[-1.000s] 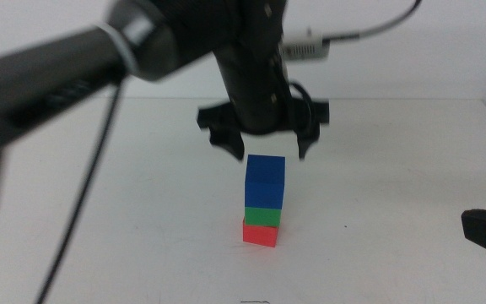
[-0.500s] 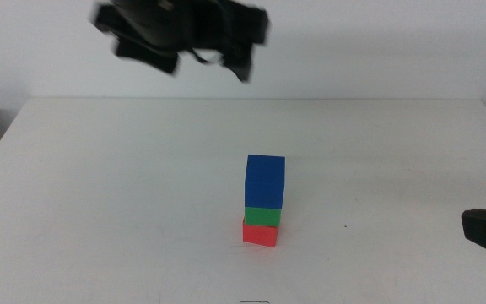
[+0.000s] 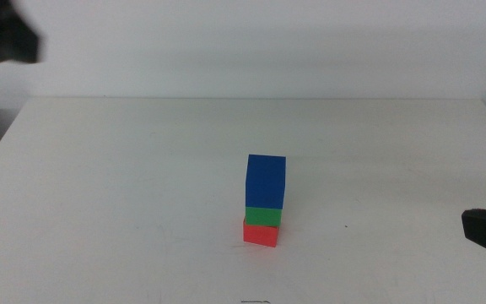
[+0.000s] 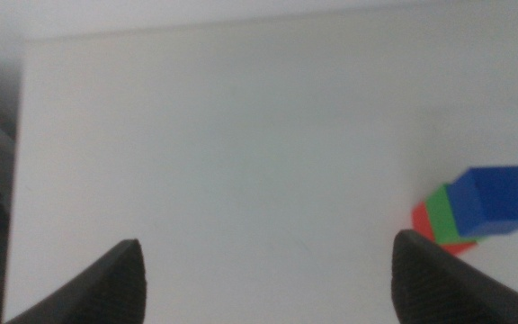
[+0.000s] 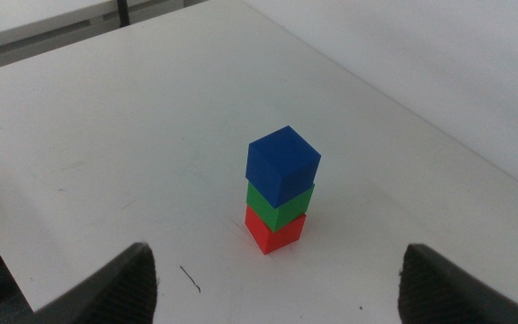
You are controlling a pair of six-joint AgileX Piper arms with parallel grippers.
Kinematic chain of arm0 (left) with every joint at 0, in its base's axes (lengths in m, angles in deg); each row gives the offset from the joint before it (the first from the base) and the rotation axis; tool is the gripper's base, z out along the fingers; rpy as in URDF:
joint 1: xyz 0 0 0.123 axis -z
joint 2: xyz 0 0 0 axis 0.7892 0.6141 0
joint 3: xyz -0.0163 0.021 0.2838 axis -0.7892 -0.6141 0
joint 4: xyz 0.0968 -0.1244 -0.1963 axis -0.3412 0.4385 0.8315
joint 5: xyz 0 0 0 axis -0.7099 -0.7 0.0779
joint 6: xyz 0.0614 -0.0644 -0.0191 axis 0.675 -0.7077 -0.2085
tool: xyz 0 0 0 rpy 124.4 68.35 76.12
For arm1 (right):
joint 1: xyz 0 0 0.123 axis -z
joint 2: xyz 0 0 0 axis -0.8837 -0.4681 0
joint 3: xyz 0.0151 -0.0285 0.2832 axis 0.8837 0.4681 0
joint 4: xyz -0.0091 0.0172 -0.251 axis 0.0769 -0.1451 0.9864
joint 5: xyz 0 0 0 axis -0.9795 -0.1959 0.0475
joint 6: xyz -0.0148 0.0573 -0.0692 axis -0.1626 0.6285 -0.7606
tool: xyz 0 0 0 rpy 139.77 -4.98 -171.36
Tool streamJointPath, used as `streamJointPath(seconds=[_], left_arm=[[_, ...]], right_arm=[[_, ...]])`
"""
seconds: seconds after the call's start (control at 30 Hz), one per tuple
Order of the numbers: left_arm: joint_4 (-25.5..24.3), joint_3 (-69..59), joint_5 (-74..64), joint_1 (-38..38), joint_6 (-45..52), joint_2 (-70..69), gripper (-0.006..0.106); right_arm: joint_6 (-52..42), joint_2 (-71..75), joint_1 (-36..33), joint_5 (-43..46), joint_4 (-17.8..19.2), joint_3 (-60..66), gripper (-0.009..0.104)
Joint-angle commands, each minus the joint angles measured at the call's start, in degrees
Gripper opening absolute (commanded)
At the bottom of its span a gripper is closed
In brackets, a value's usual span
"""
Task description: Stack red cubes first, then green, then blue cubes in a specific spot.
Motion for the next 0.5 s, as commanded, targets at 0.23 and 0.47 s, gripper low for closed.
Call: streamJointPath(seconds=[0.23, 0.47], left_arm=[[4.7, -12.2, 18.0, -11.7, 6.8, -15.0, 0.094], [4.1, -12.4, 18.6, -11.7, 6.6, -17.0, 0.094]], right_arm=[[-0.5, -0.3, 0.4, 4.2, -0.1, -1.5, 0.073], [-0.5, -0.3, 0.4, 4.2, -0.1, -1.5, 0.073]])
